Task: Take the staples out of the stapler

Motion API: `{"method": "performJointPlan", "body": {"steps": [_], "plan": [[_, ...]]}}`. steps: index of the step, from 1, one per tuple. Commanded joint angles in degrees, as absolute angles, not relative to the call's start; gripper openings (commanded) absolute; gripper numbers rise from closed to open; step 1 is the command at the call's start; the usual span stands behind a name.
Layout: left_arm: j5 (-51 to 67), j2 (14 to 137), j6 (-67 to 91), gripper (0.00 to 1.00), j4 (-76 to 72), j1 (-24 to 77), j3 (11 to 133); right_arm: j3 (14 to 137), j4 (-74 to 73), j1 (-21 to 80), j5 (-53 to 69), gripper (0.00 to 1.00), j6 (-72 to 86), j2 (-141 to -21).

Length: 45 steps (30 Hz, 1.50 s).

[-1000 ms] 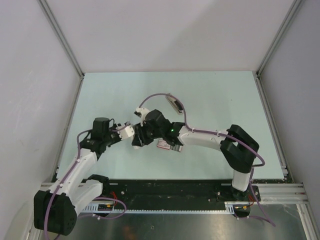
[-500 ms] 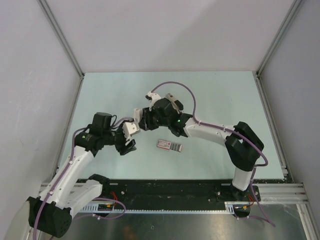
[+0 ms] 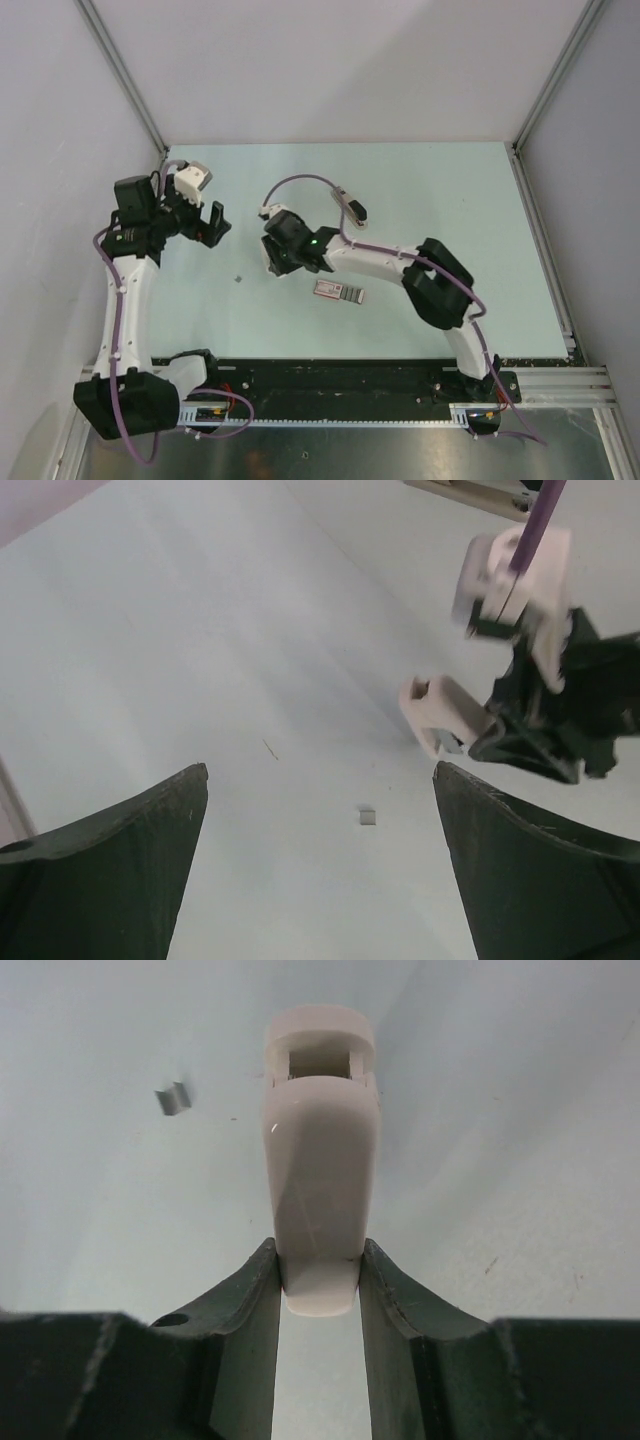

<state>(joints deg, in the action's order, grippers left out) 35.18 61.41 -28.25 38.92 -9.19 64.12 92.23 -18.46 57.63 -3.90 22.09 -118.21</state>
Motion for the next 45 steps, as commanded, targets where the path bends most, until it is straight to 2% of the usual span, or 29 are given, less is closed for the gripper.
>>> {"method": "performJointPlan", "body": {"steps": [1,17,22,23,26,29,38,40,45], "plan": [[39.10,63.78,-24.05,0.99,38.73,-10.28,66.04,102.39,-29.68,58.48,-13.71,0.00,18.85,-123.57],[39.84,63.35,-23.44,0.99,36.92,-10.37,61.78,131.19,-44.78,54.46,-11.67,0.00,18.84,-143.01],[39.51,61.66,-24.63,0.99,36.80,-10.35,60.08,130.12,-44.39,55.21,-9.32,0.00,19.70,-143.24],[39.36,61.77,-24.79,0.99,36.77,-10.36,59.83,128.96,-43.77,55.33,-8.53,0.04,20.13,-142.90],[39.65,62.45,-24.54,0.99,36.45,-10.28,59.44,126.74,-42.13,55.32,-6.48,0.26,21.11,-142.41],[40.24,62.89,-23.85,0.99,36.02,-10.38,59.45,127.90,-41.54,54.98,-4.84,0.41,21.47,-143.12],[40.26,63.00,-24.24,0.99,35.72,-10.37,59.01,134.76,-43.04,52.52,-3.05,0.61,20.16,-143.16],[40.30,63.23,-24.28,0.99,35.76,-10.33,58.90,133.34,-42.64,51.47,-3.62,0.66,19.50,-140.60],[40.97,64.10,-24.28,1.00,35.69,-10.30,59.03,125.21,-39.22,46.05,-6.00,0.72,17.18,-131.23]]}}
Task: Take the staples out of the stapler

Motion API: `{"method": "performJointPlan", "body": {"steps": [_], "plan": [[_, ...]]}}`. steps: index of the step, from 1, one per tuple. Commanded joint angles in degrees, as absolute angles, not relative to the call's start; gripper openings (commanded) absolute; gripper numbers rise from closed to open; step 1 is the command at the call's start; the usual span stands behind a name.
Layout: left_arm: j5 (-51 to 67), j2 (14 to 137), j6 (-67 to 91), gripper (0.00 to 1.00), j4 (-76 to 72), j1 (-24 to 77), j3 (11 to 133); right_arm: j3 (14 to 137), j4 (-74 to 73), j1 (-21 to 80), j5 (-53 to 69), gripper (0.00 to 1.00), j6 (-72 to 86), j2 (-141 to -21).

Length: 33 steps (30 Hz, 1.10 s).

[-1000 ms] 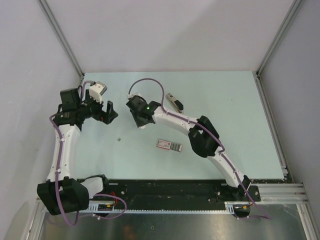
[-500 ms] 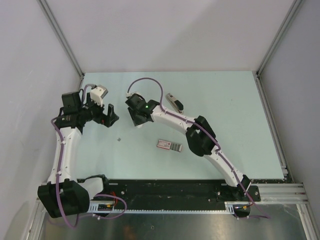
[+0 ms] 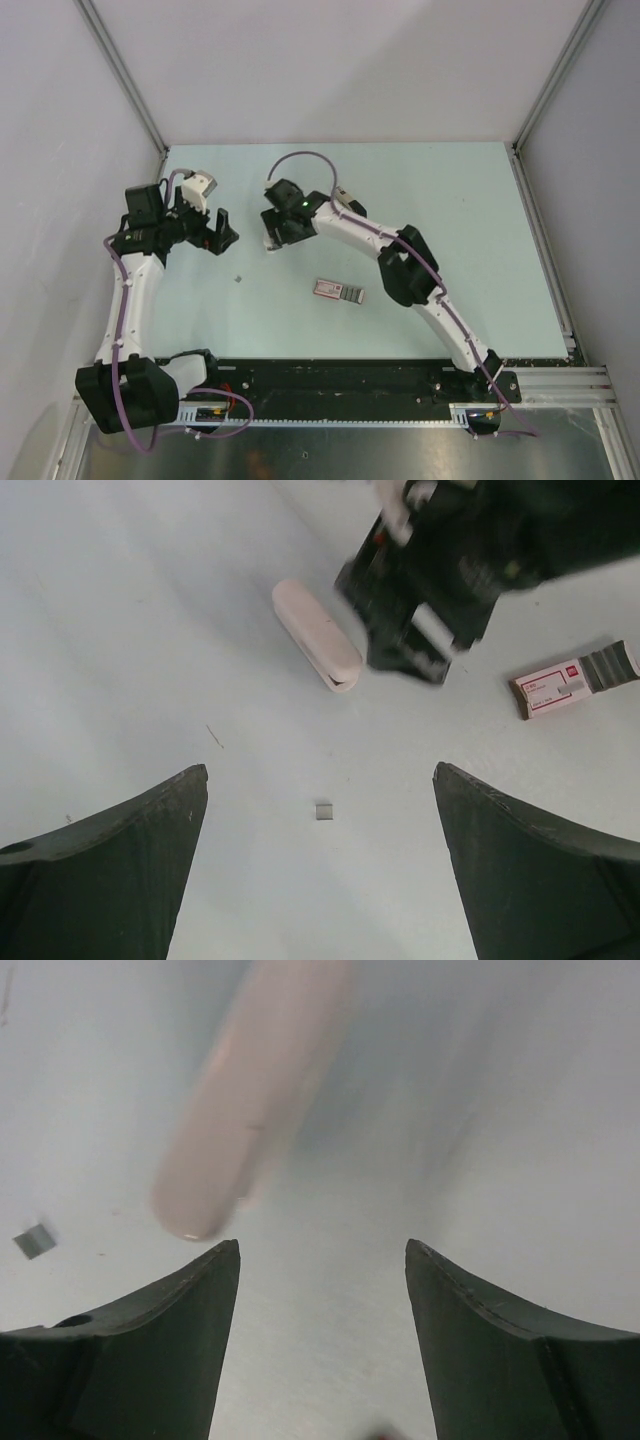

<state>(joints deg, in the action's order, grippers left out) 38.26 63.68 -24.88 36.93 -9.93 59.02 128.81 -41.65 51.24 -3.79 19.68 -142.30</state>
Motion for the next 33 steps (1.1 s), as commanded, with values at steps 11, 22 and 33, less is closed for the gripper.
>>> {"method": "performJointPlan", "body": {"steps": [11,22,33], "plan": [[41.02,64.69,-24.85,1.00,35.64,-9.93,59.05,115.80,-36.12,34.57,-15.72,0.81,8.77,-125.09],[38.12,64.73,-25.46,0.99,35.58,-5.40,57.81,115.43,-35.75,32.09,-14.10,0.75,6.50,-130.76],[34.95,64.88,-25.13,1.00,35.11,-2.40,57.44,115.12,-36.02,31.45,-12.64,0.56,6.99,-133.44]]}}
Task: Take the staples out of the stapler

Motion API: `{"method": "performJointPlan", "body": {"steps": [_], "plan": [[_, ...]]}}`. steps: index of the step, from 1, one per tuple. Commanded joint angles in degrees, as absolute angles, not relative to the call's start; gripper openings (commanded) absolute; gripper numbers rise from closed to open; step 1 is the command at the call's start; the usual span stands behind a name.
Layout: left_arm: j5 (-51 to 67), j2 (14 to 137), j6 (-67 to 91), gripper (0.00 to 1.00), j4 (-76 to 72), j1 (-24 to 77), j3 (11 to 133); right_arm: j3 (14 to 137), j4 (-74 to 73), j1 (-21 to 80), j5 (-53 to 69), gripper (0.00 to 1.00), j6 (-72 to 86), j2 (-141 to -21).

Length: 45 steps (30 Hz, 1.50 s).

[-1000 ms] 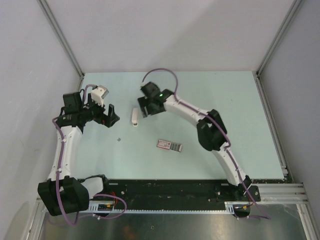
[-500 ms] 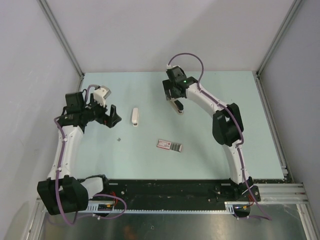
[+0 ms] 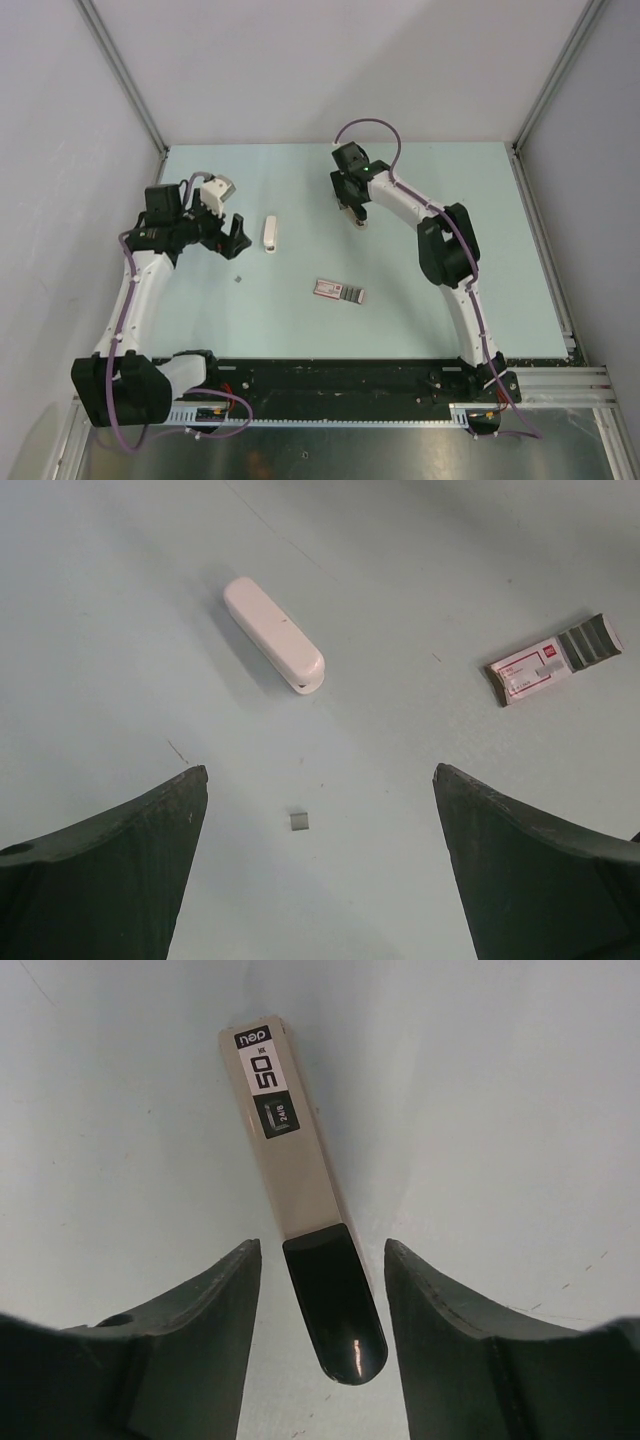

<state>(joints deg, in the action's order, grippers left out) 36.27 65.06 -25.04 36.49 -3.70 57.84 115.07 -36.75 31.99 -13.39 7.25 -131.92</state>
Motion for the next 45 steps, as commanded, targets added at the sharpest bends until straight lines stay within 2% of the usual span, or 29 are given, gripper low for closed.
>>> {"method": "performJointPlan", "body": {"steps": [1,3,9,11,14,15,17,26,37,45], "plan": [[34.79,64.92,-24.91,0.99,35.04,-2.12,57.41,115.00,-36.03,31.42,-12.60,0.52,7.14,-133.52],[34.34,65.10,-24.75,0.99,34.80,-1.58,57.46,114.73,-35.97,31.39,-12.34,0.47,7.34,-133.71],[33.15,66.50,-24.92,1.00,34.16,-0.59,58.11,114.66,-37.38,31.62,-12.65,0.45,7.41,-134.46],[33.14,66.86,-24.99,0.99,34.07,-0.54,58.34,113.94,-37.29,31.64,-12.74,0.34,7.76,-133.99],[33.59,67.07,-25.54,0.99,33.85,1.53,57.83,112.24,-35.82,31.73,-11.74,0.10,8.95,-132.09],[33.76,67.20,-25.64,0.98,33.58,2.08,57.44,111.71,-35.31,31.86,-10.97,0.05,9.83,-131.09],[33.82,67.58,-25.44,0.97,32.61,3.22,56.52,110.24,-33.77,32.11,-8.68,0.01,12.48,-128.70],[35.67,73.44,-24.33,0.99,25.82,10.45,53.05,98.74,-21.71,36.81,-1.11,0.00,27.60,-115.96],[42.84,80.97,-21.06,1.00,19.41,11.74,52.73,93.23,-14.58,41.73,2.16,0.00,37.93,-109.19],[45.03,83.89,-19.82,0.99,17.35,12.23,53.05,84.78,-9.05,44.37,2.24,0.00,43.57,-103.05]]}}
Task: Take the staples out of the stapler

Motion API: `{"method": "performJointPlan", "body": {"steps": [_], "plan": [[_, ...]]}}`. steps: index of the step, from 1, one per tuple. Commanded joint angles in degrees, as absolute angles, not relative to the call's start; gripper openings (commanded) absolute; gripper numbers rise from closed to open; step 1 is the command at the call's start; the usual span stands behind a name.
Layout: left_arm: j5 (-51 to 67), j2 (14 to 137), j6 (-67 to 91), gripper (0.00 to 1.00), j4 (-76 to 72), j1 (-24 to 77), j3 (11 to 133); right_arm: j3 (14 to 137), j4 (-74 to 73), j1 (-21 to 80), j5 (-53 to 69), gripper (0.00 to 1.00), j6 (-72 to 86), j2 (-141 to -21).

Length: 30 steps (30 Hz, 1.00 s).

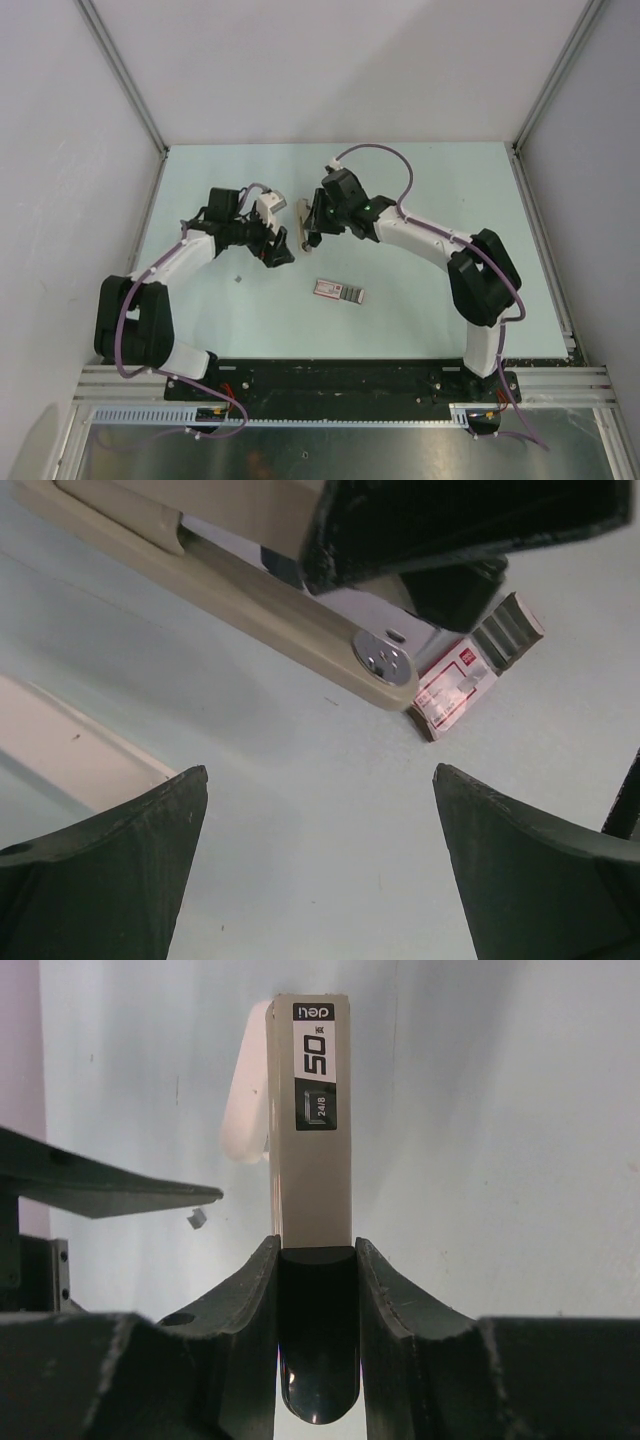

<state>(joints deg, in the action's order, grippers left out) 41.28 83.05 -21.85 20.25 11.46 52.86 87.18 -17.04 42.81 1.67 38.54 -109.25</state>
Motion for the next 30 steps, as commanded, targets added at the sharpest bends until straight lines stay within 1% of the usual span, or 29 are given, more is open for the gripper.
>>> {"method": "performJointPlan", "body": {"steps": [1,5,10,12,15,17,23,25,30], "plan": [[45.41,84.13,-19.36,0.99,17.25,12.31,53.33,84.14,-8.70,44.91,1.73,0.00,44.20,-102.50],[47.00,85.06,-18.14,0.99,17.00,13.35,54.55,83.07,-7.84,47.27,-0.57,0.00,45.14,-101.49],[46.68,84.69,-18.96,0.99,17.04,15.79,54.26,82.86,-7.39,47.69,-1.36,0.00,45.50,-100.85],[46.12,84.94,-19.59,0.95,17.05,16.21,54.28,82.81,-7.32,47.69,-1.29,0.00,45.48,-100.51],[45.05,85.52,-20.84,0.84,17.03,16.33,54.45,82.75,-7.57,47.65,-1.26,0.00,45.38,-99.97],[44.57,85.61,-21.62,0.80,17.07,16.34,54.48,82.37,-7.76,47.44,-1.30,0.00,45.40,-99.59],[44.78,85.08,-22.46,0.76,17.01,16.39,54.31,81.25,-7.10,46.78,-0.95,0.00,45.68,-98.90],[44.77,84.95,-22.45,0.70,17.08,16.40,54.49,81.22,-6.76,46.83,-0.72,0.00,45.81,-98.88],[44.36,85.01,-22.66,0.39,17.01,16.35,55.09,80.99,-7.05,47.15,-0.66,0.00,45.85,-98.92]]}}
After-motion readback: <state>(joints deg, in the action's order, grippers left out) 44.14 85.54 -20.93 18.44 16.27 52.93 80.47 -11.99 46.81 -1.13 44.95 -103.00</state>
